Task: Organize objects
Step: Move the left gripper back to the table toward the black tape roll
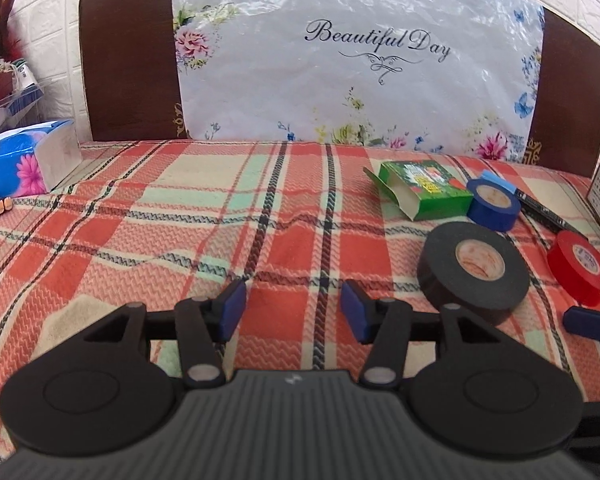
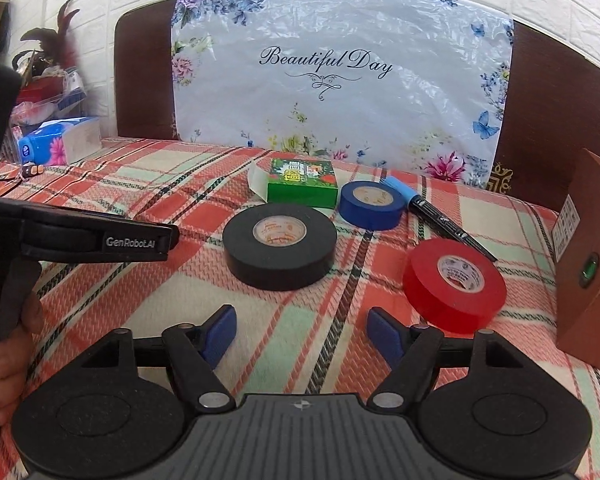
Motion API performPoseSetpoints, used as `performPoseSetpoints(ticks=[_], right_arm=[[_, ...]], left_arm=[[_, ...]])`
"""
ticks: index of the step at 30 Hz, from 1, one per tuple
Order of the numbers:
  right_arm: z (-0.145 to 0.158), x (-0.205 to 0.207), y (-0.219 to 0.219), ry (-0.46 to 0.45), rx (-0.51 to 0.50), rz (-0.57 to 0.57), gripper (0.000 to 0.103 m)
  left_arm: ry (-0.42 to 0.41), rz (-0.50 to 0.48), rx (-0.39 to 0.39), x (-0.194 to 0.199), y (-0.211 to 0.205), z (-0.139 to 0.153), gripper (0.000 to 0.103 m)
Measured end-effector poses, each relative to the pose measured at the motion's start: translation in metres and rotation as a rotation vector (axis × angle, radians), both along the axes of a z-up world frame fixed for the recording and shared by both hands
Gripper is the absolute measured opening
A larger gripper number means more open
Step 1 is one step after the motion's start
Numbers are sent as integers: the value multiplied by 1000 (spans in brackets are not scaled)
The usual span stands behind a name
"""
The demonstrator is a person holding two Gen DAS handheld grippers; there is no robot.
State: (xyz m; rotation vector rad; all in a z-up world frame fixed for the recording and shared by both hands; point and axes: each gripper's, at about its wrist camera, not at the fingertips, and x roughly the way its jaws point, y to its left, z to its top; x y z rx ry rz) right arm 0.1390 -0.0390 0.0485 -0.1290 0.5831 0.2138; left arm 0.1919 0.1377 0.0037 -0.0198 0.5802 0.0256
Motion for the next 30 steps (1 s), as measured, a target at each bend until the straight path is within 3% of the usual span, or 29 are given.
performPoseSetpoints(ticks=[9, 17, 24, 30], right_arm=[[0, 15, 8, -3, -9, 25, 77], [-1, 43, 20, -4, -3, 56, 77], [0, 40, 21, -5, -7, 57, 75], [-1, 2, 0, 2, -17, 79, 75]], left_arm=[[-21, -3, -67, -1, 10, -1, 55], [-68, 98, -253, -1, 44, -3, 53], [-80, 92, -228, -2, 39, -4, 54], [-67, 80, -155, 0, 29, -5, 59]])
